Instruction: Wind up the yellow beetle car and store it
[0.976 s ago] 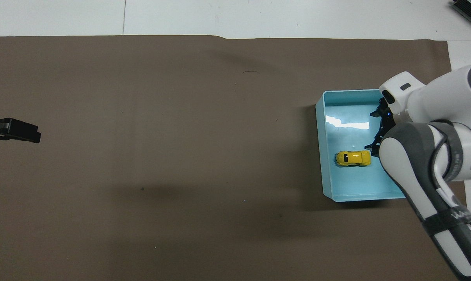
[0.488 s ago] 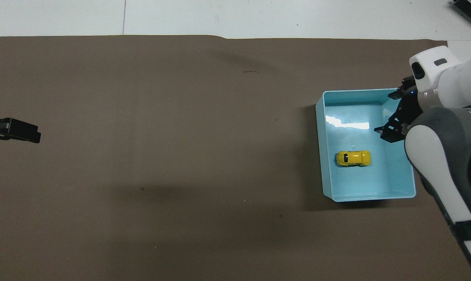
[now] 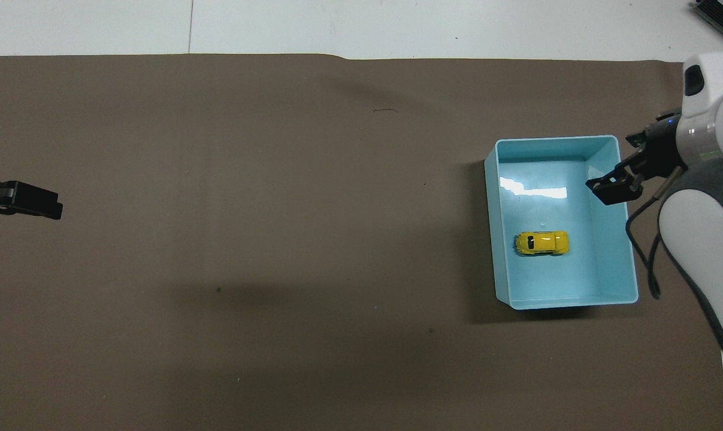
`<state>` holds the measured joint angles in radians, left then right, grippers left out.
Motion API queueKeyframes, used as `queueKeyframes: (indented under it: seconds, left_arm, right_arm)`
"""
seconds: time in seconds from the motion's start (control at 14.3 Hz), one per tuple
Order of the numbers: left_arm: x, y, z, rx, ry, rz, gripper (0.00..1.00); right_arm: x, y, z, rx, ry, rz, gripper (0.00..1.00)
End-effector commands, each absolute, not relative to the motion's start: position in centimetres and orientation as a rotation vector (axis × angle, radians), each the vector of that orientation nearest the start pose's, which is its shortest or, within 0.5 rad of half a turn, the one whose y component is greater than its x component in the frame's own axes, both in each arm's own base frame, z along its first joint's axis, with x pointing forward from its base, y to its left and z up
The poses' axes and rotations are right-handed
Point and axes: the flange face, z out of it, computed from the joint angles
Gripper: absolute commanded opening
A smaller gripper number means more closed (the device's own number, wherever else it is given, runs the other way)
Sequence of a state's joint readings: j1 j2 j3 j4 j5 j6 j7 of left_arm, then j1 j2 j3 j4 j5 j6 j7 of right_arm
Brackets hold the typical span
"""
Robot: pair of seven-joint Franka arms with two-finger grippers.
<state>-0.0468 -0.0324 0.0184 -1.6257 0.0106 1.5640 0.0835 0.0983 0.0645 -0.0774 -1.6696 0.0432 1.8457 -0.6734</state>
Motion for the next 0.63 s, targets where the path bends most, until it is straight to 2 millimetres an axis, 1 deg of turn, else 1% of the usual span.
queueKeyframes:
  seconds: [0.0,0.07,0.14,0.21,0.28,0.35,0.49,0.56]
  left_arm:
    - [54.0,-1.2,62.1,-3.11,0.181,0.054,1.0]
    - [54.0,-1.2,62.1,-3.11,0.181,0.054,1.0]
    - [54.0,-1.1,62.1,-3.11,0.179,0.054,1.0]
    - [54.0,-1.2,62.1,-3.11,0.181,0.054,1.0]
    - [54.0,-1.2,62.1,-3.11,0.181,0.054,1.0]
    - [54.0,-1.2,62.0,-3.11,0.181,0.056,1.0]
    - [54.0,-1.1,62.0,-3.11,0.179,0.056,1.0]
    - [54.0,-1.1,62.1,-3.11,0.179,0.054,1.0]
  right_arm:
    - [58.1,1.5,61.0,-3.015,-0.746,-0.216,1.0]
    - [57.8,1.4,62.2,-3.023,-0.693,-0.204,1.0]
    - [57.5,1.5,63.0,-3.033,-0.629,-0.186,1.0]
    - [57.2,1.3,63.3,-3.045,-0.54,-0.156,1.0]
    - [56.8,1.0,64.2,-3.059,-0.441,-0.149,1.0]
    - [56.1,1.0,65.6,-3.071,-0.347,-0.163,1.0]
    - [55.2,1.2,67.1,-3.074,-0.155,-0.134,1.0]
    - [54.6,0.6,67.9,-3.077,-0.057,-0.117,1.0]
